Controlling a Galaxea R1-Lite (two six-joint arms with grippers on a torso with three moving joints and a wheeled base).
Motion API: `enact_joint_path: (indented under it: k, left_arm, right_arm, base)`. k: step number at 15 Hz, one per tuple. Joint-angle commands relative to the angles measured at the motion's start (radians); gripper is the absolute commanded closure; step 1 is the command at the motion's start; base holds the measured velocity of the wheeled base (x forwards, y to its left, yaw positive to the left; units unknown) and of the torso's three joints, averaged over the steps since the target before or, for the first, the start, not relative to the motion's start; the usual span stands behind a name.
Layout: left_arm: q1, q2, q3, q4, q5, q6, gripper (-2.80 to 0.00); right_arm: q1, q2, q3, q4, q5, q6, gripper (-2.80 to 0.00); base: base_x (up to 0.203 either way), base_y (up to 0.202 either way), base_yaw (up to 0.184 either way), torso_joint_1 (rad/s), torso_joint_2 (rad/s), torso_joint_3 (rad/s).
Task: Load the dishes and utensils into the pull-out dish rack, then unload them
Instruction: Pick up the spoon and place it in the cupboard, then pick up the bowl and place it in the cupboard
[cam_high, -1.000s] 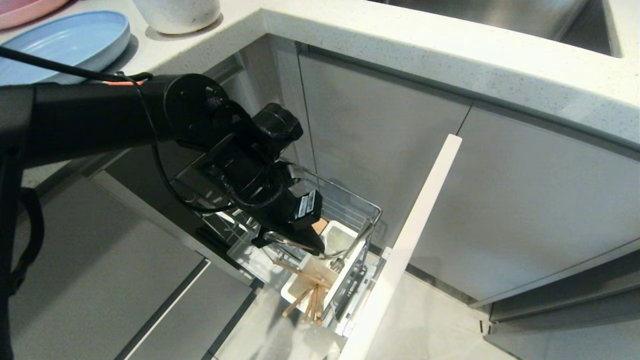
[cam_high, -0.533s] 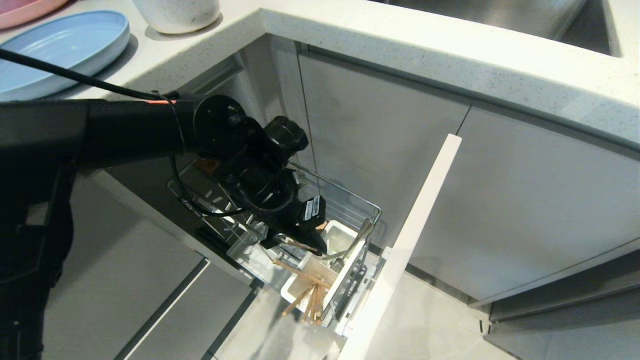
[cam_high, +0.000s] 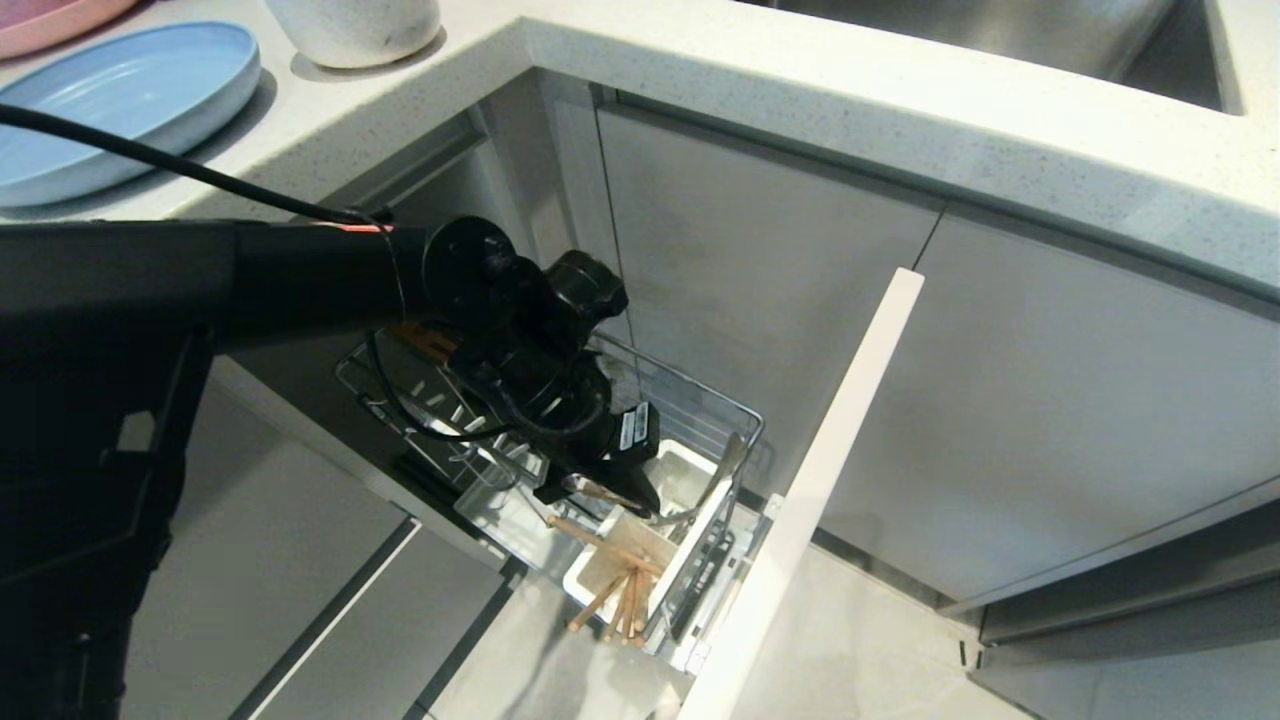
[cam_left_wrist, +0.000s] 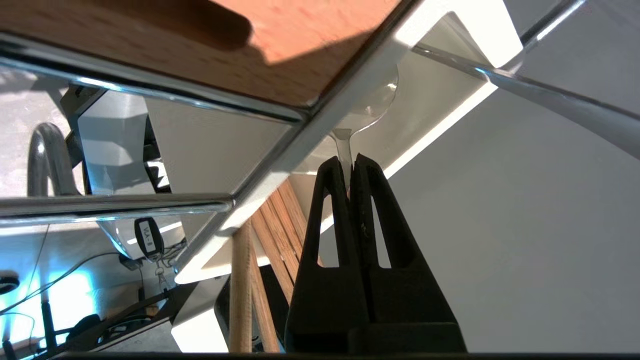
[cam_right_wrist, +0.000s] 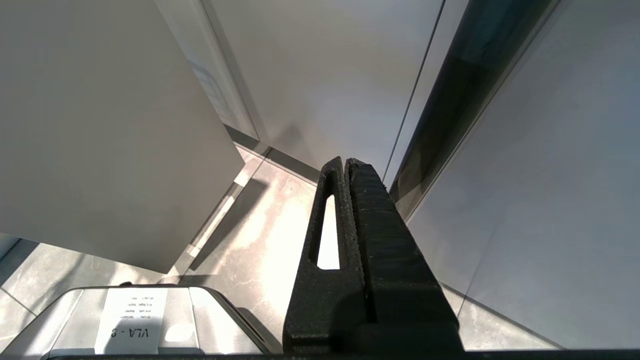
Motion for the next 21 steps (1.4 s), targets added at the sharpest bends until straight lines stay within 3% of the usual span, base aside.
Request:
enact_joint_path:
  k: [1,2,3,4,13,20,21]
  left_arm:
    - [0.0,0.003,0.0,0.007,-0.002,-0.003,0.0]
    - [0.0,0.002,0.0,0.008,-0.002,-0.003,0.0]
    - [0.0,0.001,0.0,0.007,-0.002,-0.003,-1.7]
    - [0.0,-0.002,0.0,0.007,-0.002,-0.003,-2.8]
    - [-0.001,-0.045,0.002,0.011,-0.002,-0.022,-2.8]
    - [-0.001,-0.208,0.005,0.021,-0.002,-0.042,-2.8]
    - [-0.001,-0.235,0.005,0.023,-0.002,-0.046,0.0]
  right_arm:
    - [0.001,-0.004,0.002,0.0,0.0,0.0,0.0]
    - [0.001,-0.004,0.002,-0.001,-0.001,0.0,0.0]
    - [0.0,-0.004,0.002,-0.001,0.0,0.0,0.0]
    - [0.0,-0.004,0.002,-0.001,0.0,0.0,0.0]
    - [0.0,-0.004,0.002,-0.001,0.0,0.0,0.0]
    - [0.0,-0.004,0.002,-0.001,0.0,0.0,0.0]
    - [0.001,-0.004,0.002,0.0,0.0,0.0,0.0]
  base:
    - [0.0,0.0,0.0,0.0,0.0,0.0]
    - [0.0,0.0,0.0,0.0,0.0,0.0]
    - [0.0,0.0,0.0,0.0,0.0,0.0]
    - [0.0,0.0,0.0,0.0,0.0,0.0]
    - [0.0,0.0,0.0,0.0,0.0,0.0]
    - [0.0,0.0,0.0,0.0,0.0,0.0]
    - [0.0,0.0,0.0,0.0,0.0,0.0]
